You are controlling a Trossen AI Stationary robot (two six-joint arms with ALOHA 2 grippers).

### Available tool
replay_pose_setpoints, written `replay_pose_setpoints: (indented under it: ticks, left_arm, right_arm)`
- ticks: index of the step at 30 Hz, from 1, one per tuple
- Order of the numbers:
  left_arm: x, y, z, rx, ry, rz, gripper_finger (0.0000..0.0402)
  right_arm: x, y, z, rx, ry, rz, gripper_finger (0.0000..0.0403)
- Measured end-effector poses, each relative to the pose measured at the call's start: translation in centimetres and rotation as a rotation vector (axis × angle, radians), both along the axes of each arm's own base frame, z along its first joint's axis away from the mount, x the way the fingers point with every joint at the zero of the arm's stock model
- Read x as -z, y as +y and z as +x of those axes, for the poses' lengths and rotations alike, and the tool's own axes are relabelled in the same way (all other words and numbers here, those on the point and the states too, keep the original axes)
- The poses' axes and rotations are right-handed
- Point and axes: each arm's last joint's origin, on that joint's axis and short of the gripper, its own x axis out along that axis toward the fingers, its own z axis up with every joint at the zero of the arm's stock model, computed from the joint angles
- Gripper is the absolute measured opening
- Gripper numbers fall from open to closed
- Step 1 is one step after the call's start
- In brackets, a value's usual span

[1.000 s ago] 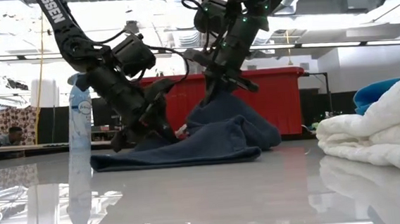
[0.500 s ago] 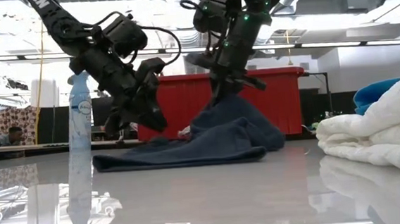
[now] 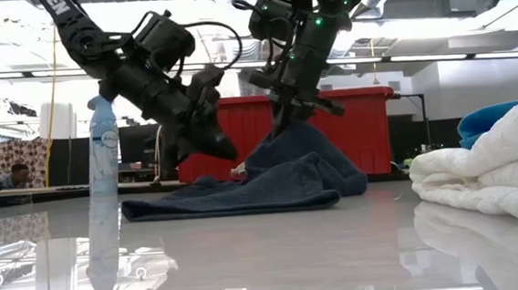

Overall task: Fold laundry
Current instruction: Fold the dark blue shorts

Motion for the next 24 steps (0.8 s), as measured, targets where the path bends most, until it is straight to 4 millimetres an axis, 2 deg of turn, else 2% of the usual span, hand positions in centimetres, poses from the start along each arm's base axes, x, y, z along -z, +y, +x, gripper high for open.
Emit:
replay_pose_setpoints:
  ticks: [4,8,12,19,24]
  left_arm:
    - [1.1,0.1,0.3,0.020,0.022,0.038,0.0000]
    - [0.5,0.4,0.9,0.038,-0.064,0.106,0.0000]
    - [1.4,0.8,0.8,0.027,-0.012,0.155,0.0000]
    - [2.6,1.2,1.8,0.067,0.014,0.167,0.0000]
    - [2.2,1.6,2.2,0.058,0.013,0.254,0.0000]
  right_arm:
    - [0.0,0.0,-0.1,0.002,0.008,-0.003,0.0046]
    - [0.0,0.3,0.0,0.002,0.004,0.000,0.0046]
    - [0.0,0.5,0.1,0.009,-0.002,0.008,0.0046]
    - [-1.1,0.8,0.5,-0.003,-0.029,0.003,0.0046]
    - [-2.2,0.9,0.8,-0.011,-0.042,-0.002,0.0046]
